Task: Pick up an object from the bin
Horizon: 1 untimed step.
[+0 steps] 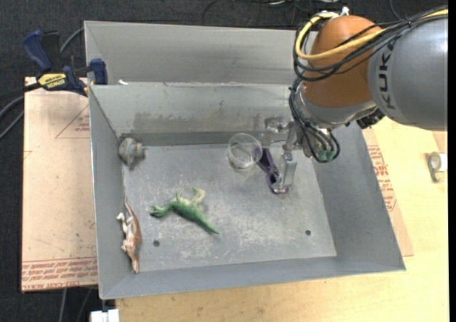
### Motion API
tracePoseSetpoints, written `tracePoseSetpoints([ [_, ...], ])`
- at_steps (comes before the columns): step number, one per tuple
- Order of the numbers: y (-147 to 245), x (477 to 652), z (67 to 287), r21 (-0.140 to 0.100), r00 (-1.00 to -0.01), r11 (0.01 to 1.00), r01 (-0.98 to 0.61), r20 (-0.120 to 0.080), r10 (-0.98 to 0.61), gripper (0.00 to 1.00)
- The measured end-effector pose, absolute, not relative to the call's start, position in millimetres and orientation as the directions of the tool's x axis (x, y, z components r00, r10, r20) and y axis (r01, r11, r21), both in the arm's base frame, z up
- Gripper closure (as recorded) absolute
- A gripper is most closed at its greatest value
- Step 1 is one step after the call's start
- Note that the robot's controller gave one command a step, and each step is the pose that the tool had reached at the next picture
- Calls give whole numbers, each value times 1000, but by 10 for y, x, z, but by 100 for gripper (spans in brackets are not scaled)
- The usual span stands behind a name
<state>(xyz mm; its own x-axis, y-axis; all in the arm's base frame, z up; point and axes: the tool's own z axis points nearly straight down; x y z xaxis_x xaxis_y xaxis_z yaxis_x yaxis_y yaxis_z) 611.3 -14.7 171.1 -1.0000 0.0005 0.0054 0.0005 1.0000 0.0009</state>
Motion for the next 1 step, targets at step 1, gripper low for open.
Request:
tracePoseSetpoints([
  [1,-146,6127,1761,1,-1000,1000,0,-2,0,0],
])
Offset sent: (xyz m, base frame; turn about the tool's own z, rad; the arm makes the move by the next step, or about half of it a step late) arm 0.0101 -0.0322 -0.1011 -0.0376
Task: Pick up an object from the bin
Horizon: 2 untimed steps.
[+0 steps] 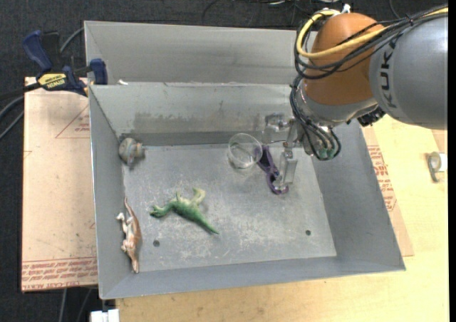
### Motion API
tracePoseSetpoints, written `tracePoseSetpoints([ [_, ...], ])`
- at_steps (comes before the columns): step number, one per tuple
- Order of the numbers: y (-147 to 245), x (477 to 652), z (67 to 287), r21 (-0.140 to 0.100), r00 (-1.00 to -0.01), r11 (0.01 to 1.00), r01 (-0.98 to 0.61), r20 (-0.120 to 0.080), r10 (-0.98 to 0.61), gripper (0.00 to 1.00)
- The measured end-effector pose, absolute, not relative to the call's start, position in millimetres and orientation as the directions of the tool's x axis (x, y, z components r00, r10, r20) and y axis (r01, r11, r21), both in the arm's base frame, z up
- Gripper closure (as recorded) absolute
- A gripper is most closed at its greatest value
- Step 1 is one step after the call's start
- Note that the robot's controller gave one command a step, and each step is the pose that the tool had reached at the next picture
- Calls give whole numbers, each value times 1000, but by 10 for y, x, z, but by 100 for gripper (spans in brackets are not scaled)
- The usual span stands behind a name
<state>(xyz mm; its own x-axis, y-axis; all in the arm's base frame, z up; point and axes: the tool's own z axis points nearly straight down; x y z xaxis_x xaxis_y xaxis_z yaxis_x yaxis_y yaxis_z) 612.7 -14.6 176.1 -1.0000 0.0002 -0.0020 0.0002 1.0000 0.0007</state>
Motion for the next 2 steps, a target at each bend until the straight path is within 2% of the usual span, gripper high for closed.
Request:
tracePoseSetpoints([
  [1,-421,6222,870,1,-1000,1000,-31,-2,-31,0],
  [2,-310,6231,735,1,-997,997,-71,-5,-71,100],
])
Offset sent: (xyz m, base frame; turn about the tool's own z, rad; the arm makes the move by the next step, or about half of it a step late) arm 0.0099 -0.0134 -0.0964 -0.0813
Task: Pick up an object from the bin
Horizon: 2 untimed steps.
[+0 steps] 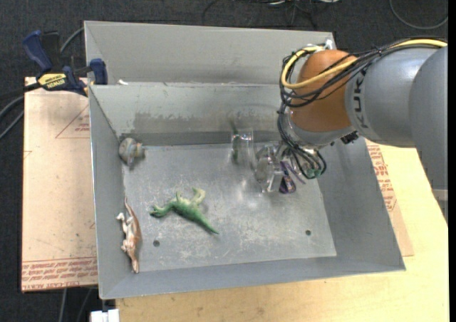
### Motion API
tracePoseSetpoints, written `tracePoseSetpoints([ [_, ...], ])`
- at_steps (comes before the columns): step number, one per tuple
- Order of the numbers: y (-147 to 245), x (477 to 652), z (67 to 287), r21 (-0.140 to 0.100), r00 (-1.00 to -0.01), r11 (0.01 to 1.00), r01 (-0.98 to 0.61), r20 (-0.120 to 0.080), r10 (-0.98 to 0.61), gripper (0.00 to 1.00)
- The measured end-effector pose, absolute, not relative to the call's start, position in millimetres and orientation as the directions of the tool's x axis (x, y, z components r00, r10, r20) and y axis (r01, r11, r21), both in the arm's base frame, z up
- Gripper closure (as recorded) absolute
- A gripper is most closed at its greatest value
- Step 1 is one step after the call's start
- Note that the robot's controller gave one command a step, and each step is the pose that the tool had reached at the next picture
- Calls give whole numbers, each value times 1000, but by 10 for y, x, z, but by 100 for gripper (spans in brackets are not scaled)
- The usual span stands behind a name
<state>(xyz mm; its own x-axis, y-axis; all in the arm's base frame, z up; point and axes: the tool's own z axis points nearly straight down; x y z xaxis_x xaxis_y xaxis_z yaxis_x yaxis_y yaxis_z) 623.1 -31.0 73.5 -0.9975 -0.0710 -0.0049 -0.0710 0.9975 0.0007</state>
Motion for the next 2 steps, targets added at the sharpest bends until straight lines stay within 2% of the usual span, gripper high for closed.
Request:
tracePoseSetpoints([
  [1,-278,6234,799,1,-997,997,-78,-6,-78,100],
  [2,-911,6227,1131,3,-983,983,181,-9,181,0],
])
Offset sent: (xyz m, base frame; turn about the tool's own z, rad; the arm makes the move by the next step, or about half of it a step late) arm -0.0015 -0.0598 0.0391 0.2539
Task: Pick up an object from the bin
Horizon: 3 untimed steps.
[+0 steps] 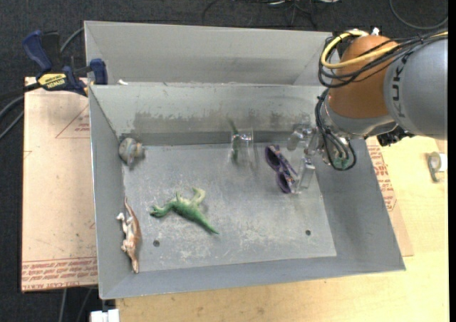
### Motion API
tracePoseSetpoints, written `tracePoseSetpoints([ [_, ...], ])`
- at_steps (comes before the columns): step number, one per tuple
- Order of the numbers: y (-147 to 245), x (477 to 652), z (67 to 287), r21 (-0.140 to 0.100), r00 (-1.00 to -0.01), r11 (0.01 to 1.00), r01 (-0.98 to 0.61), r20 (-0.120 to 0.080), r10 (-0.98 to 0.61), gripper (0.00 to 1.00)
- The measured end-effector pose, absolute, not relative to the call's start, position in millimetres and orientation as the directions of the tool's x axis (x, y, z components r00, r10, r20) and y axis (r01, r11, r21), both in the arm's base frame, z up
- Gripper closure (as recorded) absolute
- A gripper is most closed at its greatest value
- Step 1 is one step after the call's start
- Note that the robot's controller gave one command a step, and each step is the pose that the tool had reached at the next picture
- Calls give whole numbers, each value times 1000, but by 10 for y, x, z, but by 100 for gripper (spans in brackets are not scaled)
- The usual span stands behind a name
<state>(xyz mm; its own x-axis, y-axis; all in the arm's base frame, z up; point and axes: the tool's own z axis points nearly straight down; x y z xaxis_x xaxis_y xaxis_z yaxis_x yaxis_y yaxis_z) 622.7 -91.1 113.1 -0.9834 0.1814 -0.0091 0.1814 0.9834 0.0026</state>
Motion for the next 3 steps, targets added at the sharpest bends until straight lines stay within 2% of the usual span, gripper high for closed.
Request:
tracePoseSetpoints([
  [1,-909,6226,1129,3,-983,983,181,-9,181,0],
  [2,-816,5807,878,3,-981,981,192,-8,192,0],
  [3,-491,6228,786,-2,-981,981,-192,-15,-192,0],
])
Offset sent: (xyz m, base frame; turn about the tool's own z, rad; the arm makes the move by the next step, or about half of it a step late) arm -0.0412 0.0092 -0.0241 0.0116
